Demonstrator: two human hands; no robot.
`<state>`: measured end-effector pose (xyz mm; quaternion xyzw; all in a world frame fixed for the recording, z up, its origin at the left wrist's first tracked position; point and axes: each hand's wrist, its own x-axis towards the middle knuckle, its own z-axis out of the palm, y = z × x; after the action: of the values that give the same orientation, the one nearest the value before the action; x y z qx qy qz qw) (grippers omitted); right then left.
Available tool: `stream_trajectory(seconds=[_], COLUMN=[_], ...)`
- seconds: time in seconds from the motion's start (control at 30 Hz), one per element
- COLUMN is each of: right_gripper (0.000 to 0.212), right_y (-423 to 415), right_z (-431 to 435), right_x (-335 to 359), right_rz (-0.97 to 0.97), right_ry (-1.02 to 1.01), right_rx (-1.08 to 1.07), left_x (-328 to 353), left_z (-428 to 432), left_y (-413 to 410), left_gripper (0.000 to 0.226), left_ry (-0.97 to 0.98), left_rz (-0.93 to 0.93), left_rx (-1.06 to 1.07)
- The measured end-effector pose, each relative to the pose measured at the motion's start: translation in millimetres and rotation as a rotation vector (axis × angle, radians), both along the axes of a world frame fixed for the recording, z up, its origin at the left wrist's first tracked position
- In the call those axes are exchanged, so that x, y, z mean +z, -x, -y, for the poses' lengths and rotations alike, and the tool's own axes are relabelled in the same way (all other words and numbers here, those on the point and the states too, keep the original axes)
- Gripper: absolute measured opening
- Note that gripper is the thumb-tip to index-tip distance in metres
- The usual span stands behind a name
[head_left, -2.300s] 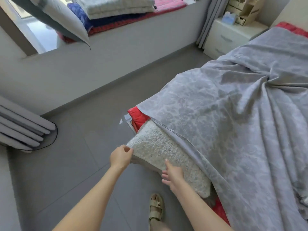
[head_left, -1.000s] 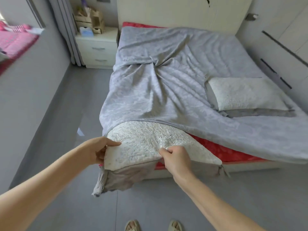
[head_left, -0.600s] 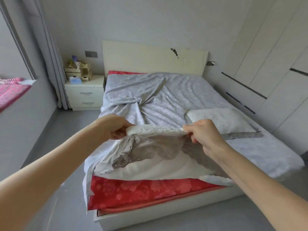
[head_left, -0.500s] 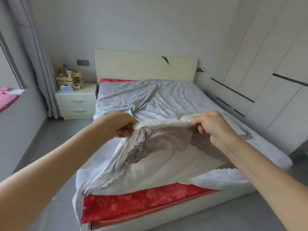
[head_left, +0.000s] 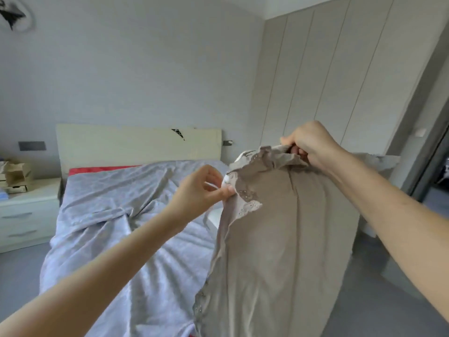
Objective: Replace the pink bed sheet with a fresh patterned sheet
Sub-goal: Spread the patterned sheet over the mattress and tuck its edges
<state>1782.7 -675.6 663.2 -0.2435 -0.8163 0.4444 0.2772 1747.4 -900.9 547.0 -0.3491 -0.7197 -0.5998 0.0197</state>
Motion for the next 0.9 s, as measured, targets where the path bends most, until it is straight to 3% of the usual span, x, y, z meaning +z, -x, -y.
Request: stream_trajectory(seconds=[0.13,0.37,0.53,0.63,0.73,0.8,0.83,0.9], right_gripper=[0.029,0.017,0.033,0.034,0.035,0.033,0.031,0.034], right_y=[17,88,172,221,263,294,306,328], right_z=[-47,-159,-233,-283,-338,-390,-414,-467], right_x=[12,14,7,9,16,20,18,6], right_rz=[-0.025,-0.021,-0.016,0.007,0.013,0.013,0.025,0.109], right_ry=[-0.074,-0.033,0.096,0.126,0.081,0.048,-0.001,-0.216], right_rx=[-0.057,-0.024,0.114,0.172,0.182,0.145,0.109,0.006], left_x=[13,25,35,46,55,55,53,44], left_z=[-55,-170,-236,-286,-353,-415,-440,-479], left_y=[22,93,157,187,206,227,234,249], left_gripper=[0.015,0.025,0.012,0.025,0.033,0.019,0.009,0.016], left_ry=[-0.101,-0.148,-0.124,-0.044,0.029,0.055,0.076,0.177], left_rz=[-0.039,-0.086,-0.082,-0.144,-0.252,-0.279,-0.268,-0.228], left_rx=[-0.091,-0.003,0.097,0.167,0.238,0.226,0.192,0.121])
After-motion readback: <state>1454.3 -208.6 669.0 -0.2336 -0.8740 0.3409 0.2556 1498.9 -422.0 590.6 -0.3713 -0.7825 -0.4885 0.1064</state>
